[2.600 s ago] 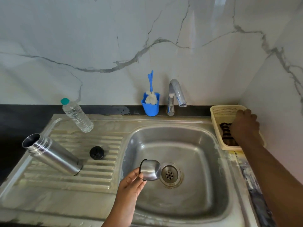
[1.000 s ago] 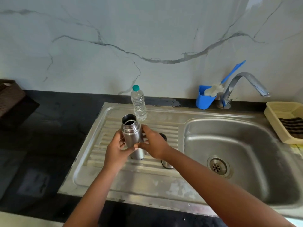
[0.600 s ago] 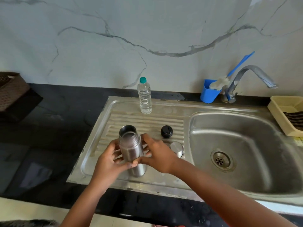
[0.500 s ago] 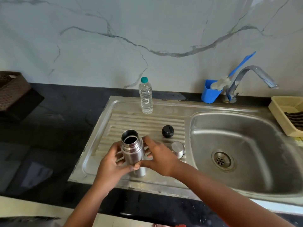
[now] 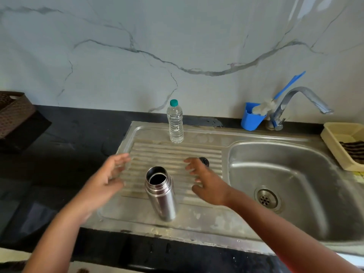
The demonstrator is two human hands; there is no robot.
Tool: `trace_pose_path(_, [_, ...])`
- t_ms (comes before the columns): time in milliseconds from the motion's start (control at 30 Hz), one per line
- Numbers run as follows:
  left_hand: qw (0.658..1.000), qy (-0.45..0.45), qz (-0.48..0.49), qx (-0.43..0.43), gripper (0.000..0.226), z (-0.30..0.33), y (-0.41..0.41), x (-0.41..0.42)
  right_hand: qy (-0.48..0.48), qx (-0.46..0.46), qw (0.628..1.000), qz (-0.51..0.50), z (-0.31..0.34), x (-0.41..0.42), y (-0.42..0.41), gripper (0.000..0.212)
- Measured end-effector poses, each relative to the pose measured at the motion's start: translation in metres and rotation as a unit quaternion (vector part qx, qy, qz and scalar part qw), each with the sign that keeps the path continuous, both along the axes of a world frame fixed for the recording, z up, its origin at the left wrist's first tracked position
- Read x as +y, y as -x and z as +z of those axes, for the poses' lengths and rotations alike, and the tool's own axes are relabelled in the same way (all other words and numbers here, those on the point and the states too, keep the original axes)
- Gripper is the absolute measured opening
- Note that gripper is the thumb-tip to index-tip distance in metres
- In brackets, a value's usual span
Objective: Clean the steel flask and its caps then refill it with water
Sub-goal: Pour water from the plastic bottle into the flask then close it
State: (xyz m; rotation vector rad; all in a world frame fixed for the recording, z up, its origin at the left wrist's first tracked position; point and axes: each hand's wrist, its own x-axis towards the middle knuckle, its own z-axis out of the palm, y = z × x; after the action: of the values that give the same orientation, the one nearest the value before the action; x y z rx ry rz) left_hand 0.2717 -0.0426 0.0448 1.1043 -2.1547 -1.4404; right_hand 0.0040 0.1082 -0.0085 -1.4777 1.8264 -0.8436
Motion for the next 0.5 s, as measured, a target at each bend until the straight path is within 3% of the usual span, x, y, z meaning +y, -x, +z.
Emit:
trace_pose_path(167, [0.999, 0.017, -0.042, 0.021, 0.048, 0.027, 0.05, -0.039, 0.012, 0.038, 0.998, -0.044, 0.02, -0.048, 0.036, 0.066])
trace_pose_path(333, [0.997, 0.002, -0.074, 0.004, 0.048, 0.032, 0.129, -0.077, 0.029, 0.1, 0.993, -0.058, 0.044, -0.113, 0.059, 0.066])
trace_pose_path(500, [0.999, -0.025, 0.011, 0.036, 0.057, 0.024, 0.192, -0.117, 0.02, 0.137, 0.985, -0.104, 0.053, -0.16, 0.069, 0.074])
